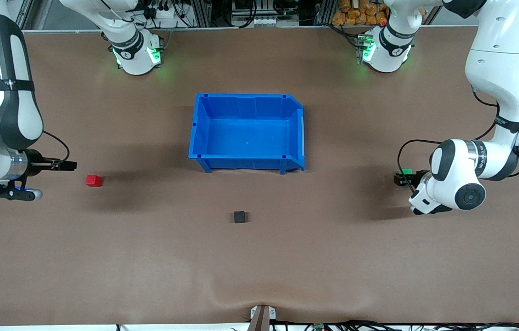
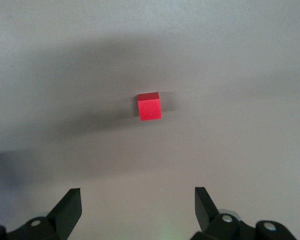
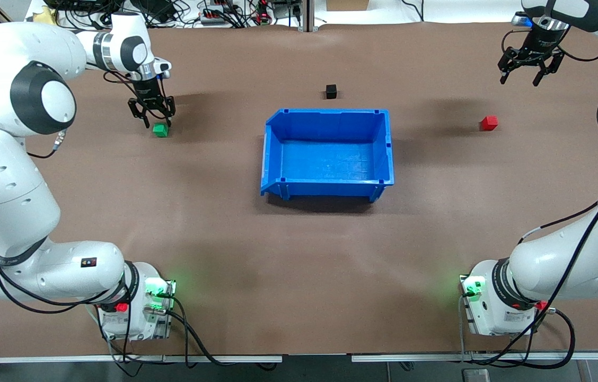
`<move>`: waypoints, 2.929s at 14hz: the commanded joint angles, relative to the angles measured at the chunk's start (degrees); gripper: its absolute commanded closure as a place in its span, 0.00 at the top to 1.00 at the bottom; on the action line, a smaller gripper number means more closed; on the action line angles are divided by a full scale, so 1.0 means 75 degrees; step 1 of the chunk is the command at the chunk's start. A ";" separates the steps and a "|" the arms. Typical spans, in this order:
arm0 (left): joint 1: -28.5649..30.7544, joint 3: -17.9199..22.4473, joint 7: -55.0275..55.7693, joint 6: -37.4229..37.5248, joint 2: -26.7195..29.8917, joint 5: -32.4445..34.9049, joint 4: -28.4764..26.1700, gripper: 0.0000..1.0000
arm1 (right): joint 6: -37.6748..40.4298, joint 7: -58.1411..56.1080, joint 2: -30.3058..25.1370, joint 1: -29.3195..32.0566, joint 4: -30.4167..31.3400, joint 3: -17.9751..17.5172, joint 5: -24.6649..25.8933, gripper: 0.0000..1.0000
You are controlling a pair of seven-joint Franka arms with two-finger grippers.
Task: Attach green and red cubes to black cube
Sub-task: 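Close the left gripper on the green cube while the right gripper lowers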
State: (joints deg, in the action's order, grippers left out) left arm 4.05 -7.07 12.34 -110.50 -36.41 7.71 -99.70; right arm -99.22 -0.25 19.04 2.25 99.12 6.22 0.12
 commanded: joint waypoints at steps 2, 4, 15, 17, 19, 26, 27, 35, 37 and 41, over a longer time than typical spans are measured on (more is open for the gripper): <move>0.0045 -0.0018 -0.0273 -0.0127 -0.0008 0.0132 -0.0031 0.74 | -0.0200 0.0034 -0.0019 0.0203 0.0214 -0.0102 0.0042 1.00; 0.0045 -0.0018 -0.0391 -0.0115 -0.0008 0.0132 -0.0031 0.72 | -0.0328 0.0022 -0.0008 0.0262 0.0214 -0.0102 0.0030 1.00; 0.0034 -0.0030 -0.0391 -0.0185 -0.0067 0.0132 0.0015 0.66 | -0.1652 -0.0049 0.0473 0.0274 0.0764 -0.0102 0.0042 1.00; 0.0034 -0.0030 -0.0391 -0.0185 -0.0125 0.0121 0.0027 0.64 | -0.1747 -0.0048 0.0554 0.0262 0.0777 -0.0114 0.0042 1.00; 0.0034 -0.0030 -0.0391 -0.0197 -0.0149 0.0121 0.0039 0.64 | -0.1945 -0.0049 0.0683 0.0262 0.0800 -0.0114 0.0042 1.00; 0.0034 -0.0030 -0.0391 -0.0209 -0.0172 0.0121 0.0051 0.52 | -0.2215 -0.0049 0.1058 0.0297 0.0835 -0.0103 0.0054 1.00; 0.0045 -0.0030 -0.0391 -0.0209 -0.0172 0.0121 0.0051 0.50 | -0.2506 -0.0060 0.1175 0.0297 0.0835 -0.0114 0.0054 1.00; 0.0034 -0.0030 -0.0391 -0.0197 -0.0208 0.0121 0.0051 0.31 | -0.3420 -0.0235 0.1281 0.0227 0.1338 -0.0114 0.0066 1.00; 0.0034 -0.0030 -0.0391 -0.0209 -0.0208 0.0109 0.0051 0.31 | -0.3633 -0.0248 0.1386 0.0215 0.1398 -0.0114 0.0066 1.00; 0.0010 -0.0030 -0.0380 -0.0185 -0.0184 0.0062 0.0051 0.30 | -0.3645 -0.0259 0.1410 0.0215 0.1410 -0.0114 0.0066 1.00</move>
State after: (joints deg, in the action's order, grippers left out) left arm 4.06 -7.09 10.12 -111.66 -37.64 7.71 -99.62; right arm -125.95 -1.64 29.74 3.61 109.35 5.68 0.12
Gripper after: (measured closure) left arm 0.604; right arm 0.000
